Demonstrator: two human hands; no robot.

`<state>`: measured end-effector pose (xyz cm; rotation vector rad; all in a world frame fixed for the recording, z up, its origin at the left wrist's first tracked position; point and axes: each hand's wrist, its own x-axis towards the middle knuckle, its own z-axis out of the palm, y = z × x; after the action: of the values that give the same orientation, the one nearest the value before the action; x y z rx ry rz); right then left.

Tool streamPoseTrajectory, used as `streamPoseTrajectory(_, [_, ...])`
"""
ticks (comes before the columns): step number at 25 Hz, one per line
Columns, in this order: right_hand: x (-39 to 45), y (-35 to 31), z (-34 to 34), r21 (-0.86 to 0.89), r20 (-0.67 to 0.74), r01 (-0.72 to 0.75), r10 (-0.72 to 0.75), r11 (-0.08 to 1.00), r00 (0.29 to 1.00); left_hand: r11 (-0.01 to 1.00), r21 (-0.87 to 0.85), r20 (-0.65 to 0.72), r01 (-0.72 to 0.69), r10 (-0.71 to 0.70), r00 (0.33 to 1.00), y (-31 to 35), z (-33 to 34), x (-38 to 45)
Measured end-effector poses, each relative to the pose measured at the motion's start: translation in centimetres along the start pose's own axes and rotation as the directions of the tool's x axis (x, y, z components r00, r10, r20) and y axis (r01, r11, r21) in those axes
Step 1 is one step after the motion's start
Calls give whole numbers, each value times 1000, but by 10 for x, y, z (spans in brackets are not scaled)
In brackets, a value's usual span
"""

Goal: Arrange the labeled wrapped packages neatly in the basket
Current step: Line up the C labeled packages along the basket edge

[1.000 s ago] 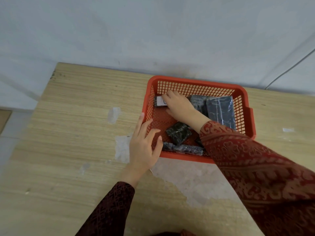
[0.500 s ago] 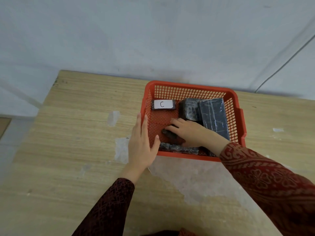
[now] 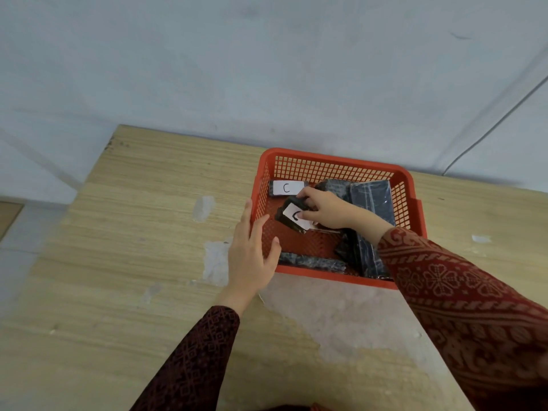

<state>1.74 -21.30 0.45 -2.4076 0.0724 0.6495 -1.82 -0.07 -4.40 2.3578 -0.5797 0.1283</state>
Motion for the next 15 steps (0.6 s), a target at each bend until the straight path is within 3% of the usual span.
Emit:
streamPoseTrajectory(4, [37, -12, 1, -216, 79, -77, 96, 973, 992, 1000, -16, -18, 3, -3, 1000, -2, 2, 1])
streamPoseTrajectory(6, [50, -19, 5, -233, 11, -87, 92, 968, 996, 1000, -20, -16, -2, 2, 1000, -3, 2, 0])
streamPoseTrajectory(9, [45, -18, 20, -233, -138, -36, 4, 972, 990, 999, -40, -28, -5, 4, 1000, -4, 1, 0])
streamPoseTrajectory(12, [29, -6, 42, -336, -155, 67, -125, 940, 980, 998, -70, -42, 8, -11, 999, -5, 3, 2])
streamPoseTrajectory(15, [31, -1, 49, -383, -237, 52, -152, 922, 960, 996, -88, -57, -1, -4, 998, -5, 3, 1])
